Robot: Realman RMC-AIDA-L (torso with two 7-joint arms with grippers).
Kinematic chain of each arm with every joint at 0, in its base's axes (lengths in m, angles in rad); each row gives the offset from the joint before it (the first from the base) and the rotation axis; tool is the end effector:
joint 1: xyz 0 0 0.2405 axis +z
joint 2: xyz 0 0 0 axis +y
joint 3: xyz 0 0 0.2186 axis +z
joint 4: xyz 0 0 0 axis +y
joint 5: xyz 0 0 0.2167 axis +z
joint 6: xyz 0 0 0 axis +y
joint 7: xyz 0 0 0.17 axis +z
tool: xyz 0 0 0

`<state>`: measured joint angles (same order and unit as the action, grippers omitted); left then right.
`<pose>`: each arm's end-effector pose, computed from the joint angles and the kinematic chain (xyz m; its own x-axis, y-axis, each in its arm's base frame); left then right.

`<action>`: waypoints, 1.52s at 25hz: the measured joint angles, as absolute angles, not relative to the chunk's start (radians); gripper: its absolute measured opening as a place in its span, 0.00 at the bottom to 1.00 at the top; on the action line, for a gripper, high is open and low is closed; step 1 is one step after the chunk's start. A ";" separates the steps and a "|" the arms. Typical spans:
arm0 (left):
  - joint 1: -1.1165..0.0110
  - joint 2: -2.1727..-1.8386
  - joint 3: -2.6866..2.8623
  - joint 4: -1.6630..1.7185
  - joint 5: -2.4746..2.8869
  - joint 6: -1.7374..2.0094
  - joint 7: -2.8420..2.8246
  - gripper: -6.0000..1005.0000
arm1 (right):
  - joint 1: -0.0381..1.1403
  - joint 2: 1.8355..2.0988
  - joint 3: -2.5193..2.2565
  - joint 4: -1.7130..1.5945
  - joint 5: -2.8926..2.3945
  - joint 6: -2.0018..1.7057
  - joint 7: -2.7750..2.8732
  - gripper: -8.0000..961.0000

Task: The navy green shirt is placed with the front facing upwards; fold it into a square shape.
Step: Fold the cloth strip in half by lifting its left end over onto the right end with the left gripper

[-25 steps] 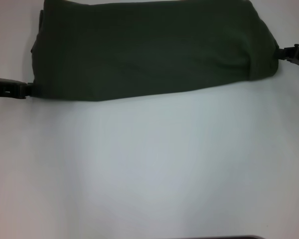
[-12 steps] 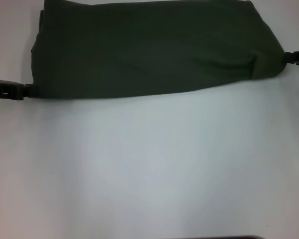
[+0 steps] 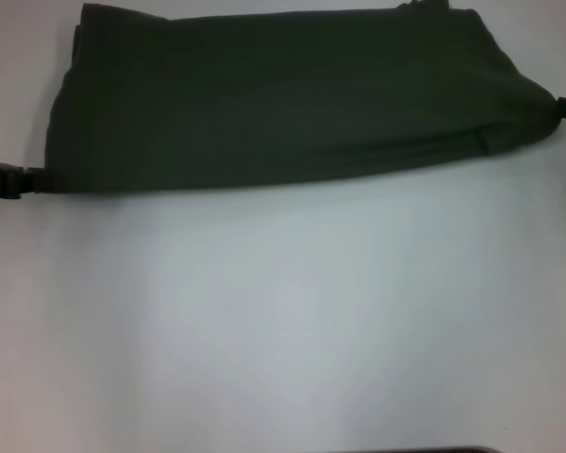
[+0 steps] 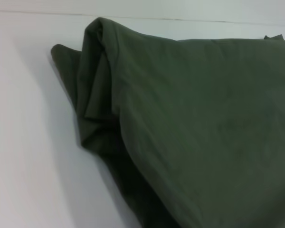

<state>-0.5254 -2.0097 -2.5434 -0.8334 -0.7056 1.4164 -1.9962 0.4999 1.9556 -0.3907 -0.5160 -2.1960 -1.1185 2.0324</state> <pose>-0.3075 0.3434 0.0526 0.5454 0.7829 0.2992 0.8308 -0.4581 -0.3160 0.3571 0.3542 0.0594 0.1486 -0.7074 -0.6910 -0.9860 -0.0522 -0.1586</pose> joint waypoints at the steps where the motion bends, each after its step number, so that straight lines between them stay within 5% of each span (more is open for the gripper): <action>1: -0.524 -2.008 -2.543 -0.833 -0.706 1.418 -1.992 0.01 | 0.500 1.953 -0.392 -0.516 -2.196 -1.119 2.032 0.01; 22: -0.516 -1.981 -2.532 -0.832 -0.693 1.444 -1.937 0.01 | 0.511 1.940 -0.453 -0.514 -2.206 -1.120 2.044 0.01; 38: -0.512 -1.983 -2.533 -0.831 -0.694 1.451 -1.936 0.01 | 0.503 1.940 -0.454 -0.515 -2.202 -1.179 2.035 0.18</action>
<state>-0.5123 -1.9827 -2.5332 -0.8314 -0.6938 1.4509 -1.9358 0.5034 1.9398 -0.4541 -0.5152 -2.2025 -1.1785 2.0351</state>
